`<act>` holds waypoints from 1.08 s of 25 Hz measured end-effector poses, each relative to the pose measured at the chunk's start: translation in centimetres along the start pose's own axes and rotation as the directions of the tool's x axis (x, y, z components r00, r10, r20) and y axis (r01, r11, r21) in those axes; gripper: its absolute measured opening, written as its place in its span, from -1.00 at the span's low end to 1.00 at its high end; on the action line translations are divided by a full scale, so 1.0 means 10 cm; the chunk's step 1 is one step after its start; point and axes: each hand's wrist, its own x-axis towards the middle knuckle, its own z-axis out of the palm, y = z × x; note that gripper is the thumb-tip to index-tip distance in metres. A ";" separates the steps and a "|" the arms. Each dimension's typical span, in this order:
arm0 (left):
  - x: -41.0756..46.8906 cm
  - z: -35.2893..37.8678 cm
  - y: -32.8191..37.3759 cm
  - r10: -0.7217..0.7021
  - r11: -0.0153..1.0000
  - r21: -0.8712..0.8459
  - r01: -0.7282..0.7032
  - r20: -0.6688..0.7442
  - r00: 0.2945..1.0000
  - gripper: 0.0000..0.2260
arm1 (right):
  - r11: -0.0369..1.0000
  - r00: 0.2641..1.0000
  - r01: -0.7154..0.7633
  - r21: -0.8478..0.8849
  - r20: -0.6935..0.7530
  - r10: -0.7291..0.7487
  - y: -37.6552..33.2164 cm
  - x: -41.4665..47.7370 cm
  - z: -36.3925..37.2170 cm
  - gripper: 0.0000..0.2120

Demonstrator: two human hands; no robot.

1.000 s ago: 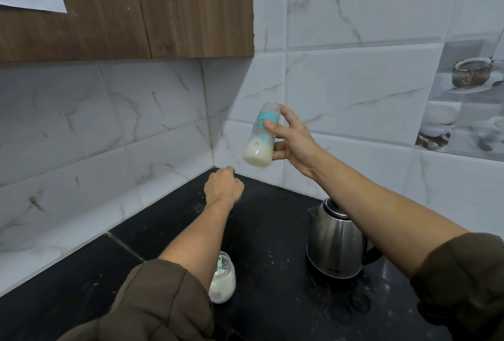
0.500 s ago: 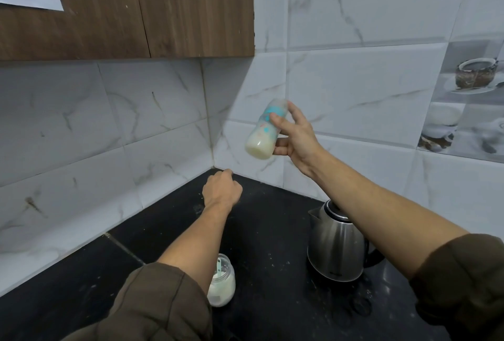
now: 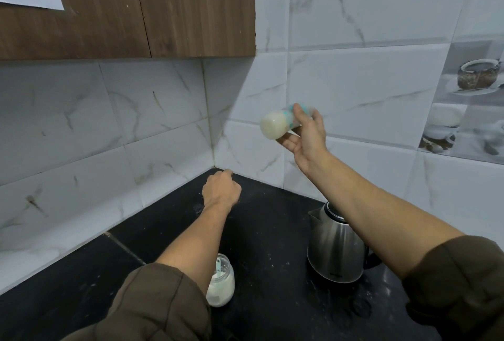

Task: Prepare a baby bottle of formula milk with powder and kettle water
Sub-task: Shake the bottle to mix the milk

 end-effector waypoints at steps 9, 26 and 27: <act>0.02 -0.05 0.04 0.022 1.000 -0.006 -0.022 -0.010 1.000 -0.65 | 0.967 0.986 0.065 -0.248 0.166 -0.024 0.05 -0.16 0.06 -0.25; 0.01 -0.09 -0.06 0.004 1.000 0.015 -0.004 -0.011 1.000 -0.63 | 0.982 0.981 -0.069 -0.178 0.169 0.099 0.00 -0.13 0.01 -0.47; 0.00 -0.09 -0.06 0.006 1.000 0.017 -0.006 -0.009 1.000 -0.63 | 0.952 0.952 -0.037 -0.305 0.279 0.127 0.01 -0.17 0.00 -0.42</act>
